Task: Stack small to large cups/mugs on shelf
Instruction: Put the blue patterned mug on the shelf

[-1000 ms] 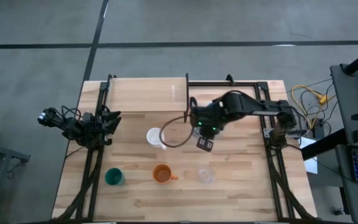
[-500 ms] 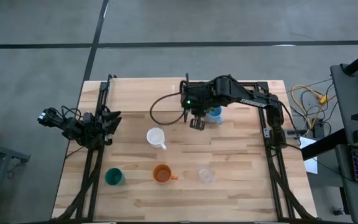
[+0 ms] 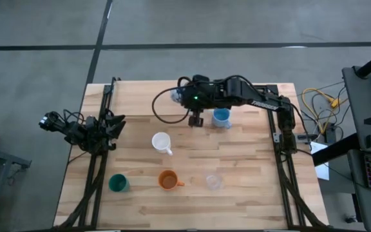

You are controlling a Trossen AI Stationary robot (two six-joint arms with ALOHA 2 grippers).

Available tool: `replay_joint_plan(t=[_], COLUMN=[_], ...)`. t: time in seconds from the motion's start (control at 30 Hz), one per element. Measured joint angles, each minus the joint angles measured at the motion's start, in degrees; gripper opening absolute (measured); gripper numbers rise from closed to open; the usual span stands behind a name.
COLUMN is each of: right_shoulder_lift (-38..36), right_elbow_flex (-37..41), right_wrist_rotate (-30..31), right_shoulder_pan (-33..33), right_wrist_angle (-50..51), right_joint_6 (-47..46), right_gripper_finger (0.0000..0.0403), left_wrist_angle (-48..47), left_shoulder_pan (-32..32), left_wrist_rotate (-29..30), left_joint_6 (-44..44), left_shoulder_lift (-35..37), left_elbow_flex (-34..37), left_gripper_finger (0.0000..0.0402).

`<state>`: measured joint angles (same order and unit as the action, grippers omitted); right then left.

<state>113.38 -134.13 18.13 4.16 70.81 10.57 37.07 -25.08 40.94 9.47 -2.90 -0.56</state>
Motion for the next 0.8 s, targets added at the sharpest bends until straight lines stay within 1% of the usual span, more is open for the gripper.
replay_joint_plan(t=[0.3,0.5,0.63,0.8], right_shoulder_lift=[1.96,2.16,2.17,2.17], right_elbow_flex=[1.95,6.5,9.16,11.8], right_wrist_rotate=[-0.61,-1.26,-4.08,-4.76], right_shoulder_pan=[0.89,1.65,2.42,3.09], right_wrist_angle=[-5.46,-10.47,-13.86,-15.35], right_joint_6=[2.57,3.69,3.65,3.59], right_gripper_finger=[0.0018,0.0018,0.0018,0.0018], left_wrist_angle=[-0.01,-0.02,-0.01,0.0], left_shoulder_pan=[-0.01,0.0,-0.02,0.0], left_wrist_rotate=[0.01,0.04,0.04,0.04], left_joint_6=[0.0,0.0,0.02,0.01], left_shoulder_lift=[0.0,-0.02,-0.06,-0.01], left_elbow_flex=[0.0,0.0,0.0,0.0], left_gripper_finger=[0.0122,0.0122,0.0122,0.0122])
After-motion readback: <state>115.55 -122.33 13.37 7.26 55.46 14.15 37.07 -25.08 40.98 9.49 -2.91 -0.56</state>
